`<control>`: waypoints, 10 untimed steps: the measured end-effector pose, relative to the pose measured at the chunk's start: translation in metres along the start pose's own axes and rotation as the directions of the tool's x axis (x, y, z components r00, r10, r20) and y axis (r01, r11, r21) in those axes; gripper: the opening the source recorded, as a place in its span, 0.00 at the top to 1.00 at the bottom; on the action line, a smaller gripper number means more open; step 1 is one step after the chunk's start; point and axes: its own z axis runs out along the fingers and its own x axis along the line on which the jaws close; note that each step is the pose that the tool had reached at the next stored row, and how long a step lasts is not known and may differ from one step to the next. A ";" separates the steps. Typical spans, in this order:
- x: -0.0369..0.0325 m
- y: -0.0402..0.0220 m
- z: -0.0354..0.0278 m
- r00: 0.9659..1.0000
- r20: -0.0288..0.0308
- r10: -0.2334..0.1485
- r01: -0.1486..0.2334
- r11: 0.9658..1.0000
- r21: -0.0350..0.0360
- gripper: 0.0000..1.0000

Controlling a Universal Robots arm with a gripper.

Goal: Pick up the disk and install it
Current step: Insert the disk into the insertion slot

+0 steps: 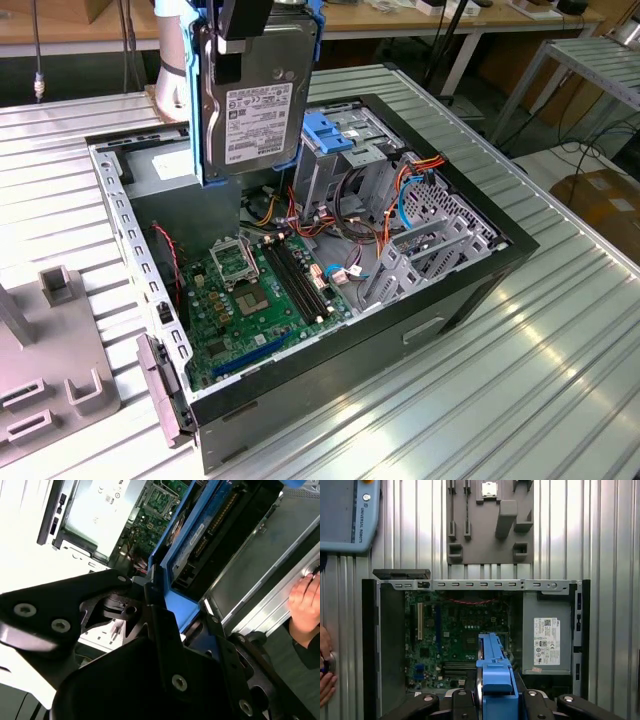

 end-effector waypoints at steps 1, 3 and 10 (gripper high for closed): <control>0.0012 -0.0001 0.0001 1.000 -0.002 0.000 0.000 1.000 0.000 0.63; 0.0034 -0.0003 0.0003 1.000 -0.005 0.000 0.000 1.000 0.000 0.63; 0.0077 -0.0012 0.0008 1.000 -0.013 0.000 0.000 1.000 0.000 0.63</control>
